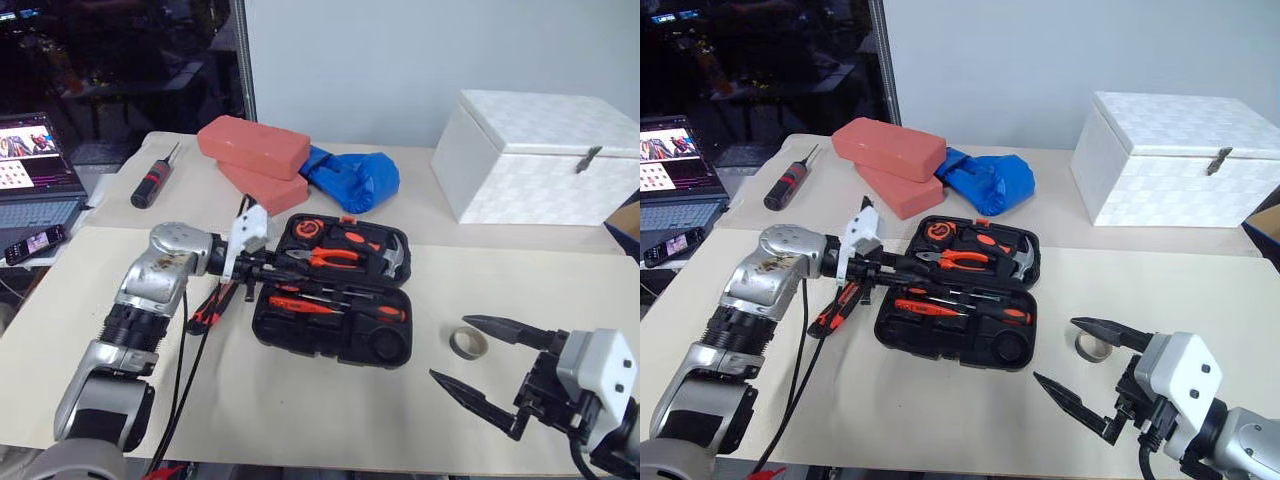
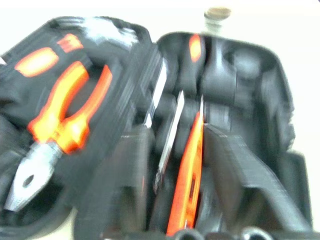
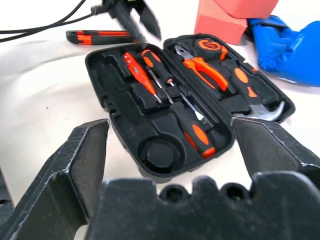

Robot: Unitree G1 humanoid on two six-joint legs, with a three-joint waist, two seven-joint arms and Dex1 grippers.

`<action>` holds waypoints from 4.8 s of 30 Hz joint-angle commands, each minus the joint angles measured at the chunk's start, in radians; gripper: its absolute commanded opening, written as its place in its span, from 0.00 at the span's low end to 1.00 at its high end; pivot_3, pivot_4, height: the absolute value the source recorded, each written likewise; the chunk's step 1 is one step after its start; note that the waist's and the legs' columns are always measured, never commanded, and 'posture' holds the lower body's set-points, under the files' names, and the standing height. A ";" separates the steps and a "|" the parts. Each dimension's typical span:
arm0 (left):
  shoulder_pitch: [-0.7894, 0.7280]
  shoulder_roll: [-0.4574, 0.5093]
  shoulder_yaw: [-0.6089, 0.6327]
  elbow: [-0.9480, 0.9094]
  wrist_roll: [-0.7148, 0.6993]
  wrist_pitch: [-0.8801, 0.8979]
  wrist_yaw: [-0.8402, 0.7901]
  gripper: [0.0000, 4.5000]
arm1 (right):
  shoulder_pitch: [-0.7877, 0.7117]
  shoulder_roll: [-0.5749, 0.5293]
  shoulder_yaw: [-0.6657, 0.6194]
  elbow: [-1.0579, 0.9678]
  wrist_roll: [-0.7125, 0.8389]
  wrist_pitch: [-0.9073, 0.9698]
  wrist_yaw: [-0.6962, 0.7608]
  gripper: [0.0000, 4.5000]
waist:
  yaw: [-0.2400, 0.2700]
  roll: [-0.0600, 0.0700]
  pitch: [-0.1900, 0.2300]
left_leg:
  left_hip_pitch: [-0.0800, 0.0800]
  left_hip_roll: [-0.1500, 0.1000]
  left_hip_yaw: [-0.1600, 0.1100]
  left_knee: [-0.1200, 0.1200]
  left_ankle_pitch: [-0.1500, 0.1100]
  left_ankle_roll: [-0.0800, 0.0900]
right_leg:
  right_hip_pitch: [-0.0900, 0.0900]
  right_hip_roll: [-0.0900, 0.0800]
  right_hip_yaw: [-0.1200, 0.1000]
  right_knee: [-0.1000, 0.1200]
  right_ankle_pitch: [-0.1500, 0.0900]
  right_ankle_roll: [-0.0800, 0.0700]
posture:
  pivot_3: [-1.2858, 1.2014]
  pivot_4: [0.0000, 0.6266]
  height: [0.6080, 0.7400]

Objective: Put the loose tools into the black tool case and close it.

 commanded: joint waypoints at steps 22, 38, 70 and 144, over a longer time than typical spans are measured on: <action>0.244 -0.066 -0.085 -0.182 0.076 0.155 0.361 0.00 | -0.008 -0.005 0.019 -0.009 0.008 -0.016 -0.014 1.00 | -0.001 0.001 -0.001 | 0.000 -0.001 -0.001 0.001 0.002 0.002 | 0.001 0.001 0.000 0.000 -0.002 -0.005 | 0.52 0.24 1.00; 0.262 -0.115 0.170 -0.239 -0.066 0.059 0.483 0.06 | -0.078 -0.021 0.077 0.032 0.009 -0.028 -0.001 1.00 | -0.004 0.004 -0.005 | 0.004 0.000 0.000 0.001 0.002 0.002 | 0.002 0.000 0.001 0.001 -0.002 -0.007 | 0.52 0.24 1.00; 0.357 0.285 0.185 -0.511 -0.256 0.238 0.105 0.38 | -0.180 -0.063 0.109 0.164 0.020 -0.069 0.162 1.00 | 0.003 -0.001 -0.001 | -0.001 0.000 0.000 -0.002 0.002 0.002 | -0.002 -0.001 -0.001 -0.001 -0.004 -0.007 | 0.52 0.24 1.00; 0.204 0.037 0.052 -0.510 -0.336 0.264 0.048 0.75 | -0.195 -0.245 0.230 0.385 -0.163 0.268 -0.052 1.00 | -0.002 0.007 -0.017 | -0.003 -0.002 -0.002 0.002 0.003 0.004 | 0.002 0.000 0.001 0.000 -0.006 -0.004 | 0.52 0.24 1.00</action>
